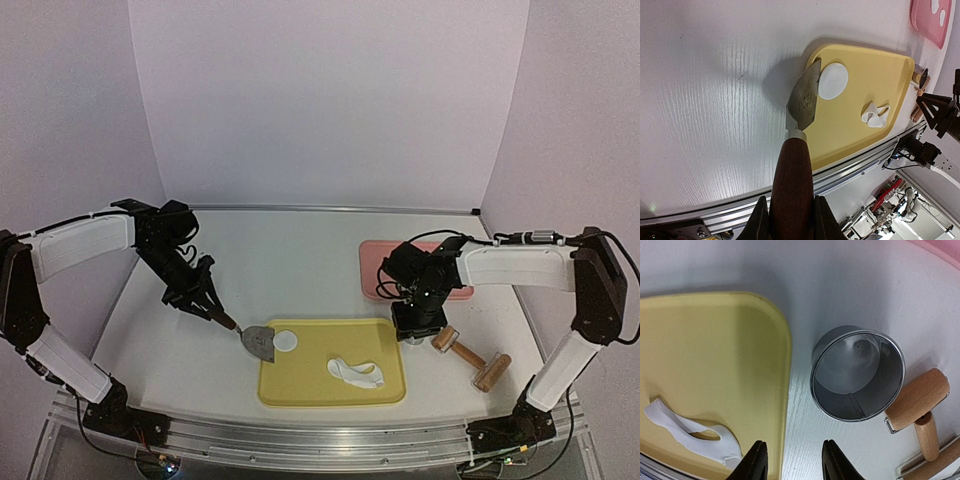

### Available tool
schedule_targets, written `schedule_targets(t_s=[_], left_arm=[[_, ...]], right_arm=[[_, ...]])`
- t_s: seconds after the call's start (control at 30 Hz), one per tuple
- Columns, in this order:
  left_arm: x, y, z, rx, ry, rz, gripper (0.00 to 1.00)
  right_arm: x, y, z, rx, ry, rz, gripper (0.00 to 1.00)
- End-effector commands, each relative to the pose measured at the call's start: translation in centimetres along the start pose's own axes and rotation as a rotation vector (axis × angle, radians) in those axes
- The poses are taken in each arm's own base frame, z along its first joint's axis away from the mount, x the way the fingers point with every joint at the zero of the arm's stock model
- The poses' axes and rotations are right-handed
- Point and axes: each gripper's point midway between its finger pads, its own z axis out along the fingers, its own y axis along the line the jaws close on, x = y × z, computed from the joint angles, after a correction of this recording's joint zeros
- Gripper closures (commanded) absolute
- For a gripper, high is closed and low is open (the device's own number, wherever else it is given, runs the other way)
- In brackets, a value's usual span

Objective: Roll out the dumpling wrappers from the dough

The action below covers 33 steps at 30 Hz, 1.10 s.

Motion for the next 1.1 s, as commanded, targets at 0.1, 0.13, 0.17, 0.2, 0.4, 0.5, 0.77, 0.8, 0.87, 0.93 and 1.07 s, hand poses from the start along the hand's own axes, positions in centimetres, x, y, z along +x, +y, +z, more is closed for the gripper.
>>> schedule_targets(t_s=[0.1, 0.13, 0.17, 0.2, 0.4, 0.5, 0.77, 0.8, 0.87, 0.93, 1.07], left_arm=[[0.4, 1.3, 0.0, -0.055, -0.021, 0.0, 1.0], [0.4, 1.3, 0.1, -0.054, -0.02, -0.001, 1.0], [0.4, 1.3, 0.1, -0.052, -0.019, 0.0, 1.0], [0.3, 1.3, 0.1, -0.052, -0.019, 0.002, 1.0], [0.3, 1.3, 0.1, -0.053, -0.019, 0.007, 1.0], [0.3, 1.3, 0.2, -0.05, -0.018, 0.007, 1.0], [0.3, 1.4, 0.2, -0.053, -0.02, 0.005, 1.0], [0.3, 1.4, 0.3, -0.054, -0.021, 0.005, 1.0], [0.4, 1.6, 0.4, -0.055, -0.022, -0.001, 1.0], [0.5, 1.8, 0.5, -0.054, -0.023, -0.004, 1.0], [0.6, 1.9, 0.6, -0.049, -0.033, -0.006, 1.0]], right_arm=[[0.3, 1.0, 0.3, -0.028, 0.043, -0.023, 0.65], [0.3, 1.2, 0.4, -0.036, 0.049, -0.02, 0.65], [0.3, 1.3, 0.5, -0.036, 0.052, -0.02, 0.65], [0.4, 1.3, 0.7, -0.03, 0.059, -0.019, 0.65], [0.7, 1.4, 2.2, -0.008, 0.077, -0.027, 0.73], [0.4, 1.7, 2.7, -0.012, 0.076, -0.031, 0.75], [0.4, 2.5, 4.1, -0.018, 0.095, -0.028, 0.78], [0.4, 2.5, 4.2, -0.018, 0.097, -0.025, 0.79], [0.5, 2.6, 4.4, -0.017, 0.104, -0.023, 0.81], [0.7, 2.6, 4.7, -0.014, 0.111, -0.018, 0.83], [1.1, 2.5, 5.1, -0.01, 0.124, -0.013, 0.91]])
